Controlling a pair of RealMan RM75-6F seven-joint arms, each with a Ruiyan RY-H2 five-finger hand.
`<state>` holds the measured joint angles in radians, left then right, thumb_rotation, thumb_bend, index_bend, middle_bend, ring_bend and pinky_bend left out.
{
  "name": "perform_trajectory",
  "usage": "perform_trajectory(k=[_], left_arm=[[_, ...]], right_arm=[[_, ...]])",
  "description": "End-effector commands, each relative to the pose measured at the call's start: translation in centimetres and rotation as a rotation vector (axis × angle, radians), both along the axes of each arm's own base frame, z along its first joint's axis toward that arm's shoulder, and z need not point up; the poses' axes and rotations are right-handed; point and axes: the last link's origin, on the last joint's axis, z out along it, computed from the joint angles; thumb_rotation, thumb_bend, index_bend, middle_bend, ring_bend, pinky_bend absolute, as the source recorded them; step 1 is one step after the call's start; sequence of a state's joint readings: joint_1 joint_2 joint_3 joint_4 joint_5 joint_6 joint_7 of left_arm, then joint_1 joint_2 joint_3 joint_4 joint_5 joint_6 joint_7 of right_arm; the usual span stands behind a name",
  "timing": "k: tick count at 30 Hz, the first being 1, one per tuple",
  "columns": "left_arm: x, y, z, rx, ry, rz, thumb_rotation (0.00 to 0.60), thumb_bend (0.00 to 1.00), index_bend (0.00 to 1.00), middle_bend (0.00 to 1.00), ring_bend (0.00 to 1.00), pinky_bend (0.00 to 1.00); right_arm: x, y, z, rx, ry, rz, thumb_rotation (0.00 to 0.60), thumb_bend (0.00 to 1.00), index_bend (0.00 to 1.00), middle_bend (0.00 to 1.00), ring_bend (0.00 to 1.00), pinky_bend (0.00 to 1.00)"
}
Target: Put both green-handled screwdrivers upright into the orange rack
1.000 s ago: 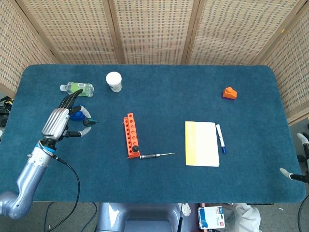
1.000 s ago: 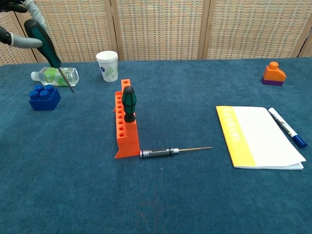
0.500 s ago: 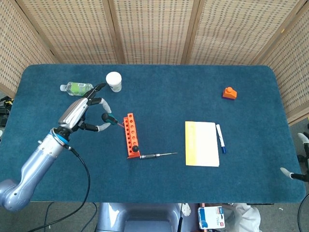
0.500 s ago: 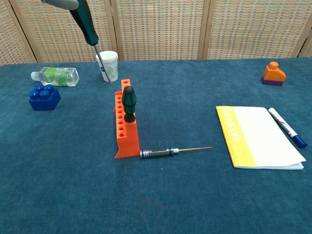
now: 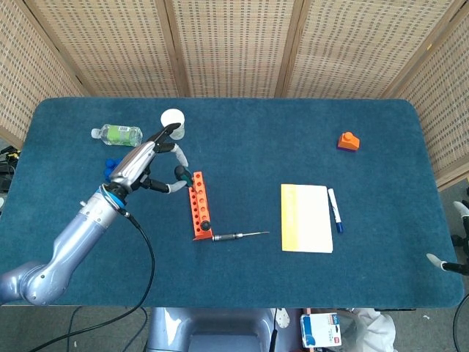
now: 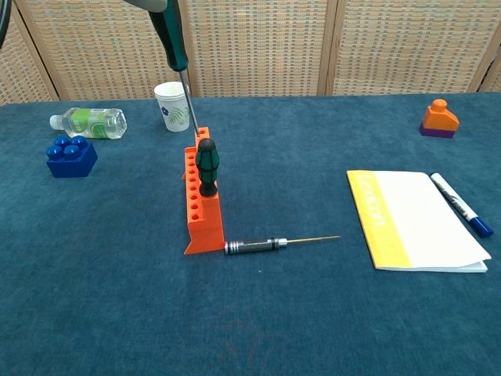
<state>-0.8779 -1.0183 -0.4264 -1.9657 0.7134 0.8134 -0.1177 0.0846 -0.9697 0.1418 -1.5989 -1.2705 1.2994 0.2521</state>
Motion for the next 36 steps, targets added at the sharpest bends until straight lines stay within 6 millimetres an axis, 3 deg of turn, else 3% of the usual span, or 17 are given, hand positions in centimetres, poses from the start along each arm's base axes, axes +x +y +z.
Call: perform_trajectory(k=[1,19,36], left_arm=[[0.1,0.3,-0.1,0.006,0.016,0.002,0.6,0.63,0.73,0.0,0.0,0.0],[0.0,1.6,-1.0,0.017,0.032,0.05,0.6,0.63,0.73,0.0,0.0,0.0],[0.5,1.5,-1.6,0.005,0.04,0.046,0.6,0.63,0.73,0.0,0.0,0.0]], right_arm=[[0.0,0.0,0.0,0.0,0.001,0.0,0.6,0.0,0.0,0.0,0.0,0.0],[-0.1,-0.1,-0.1,0.001,0.001,-0.008,0.6,0.0,0.0,0.0,0.0,0.0],[-0.2,-0.1,0.0,0.0,0.0,-0.01,0.6,0.0,0.0,0.0,0.0,0.0]])
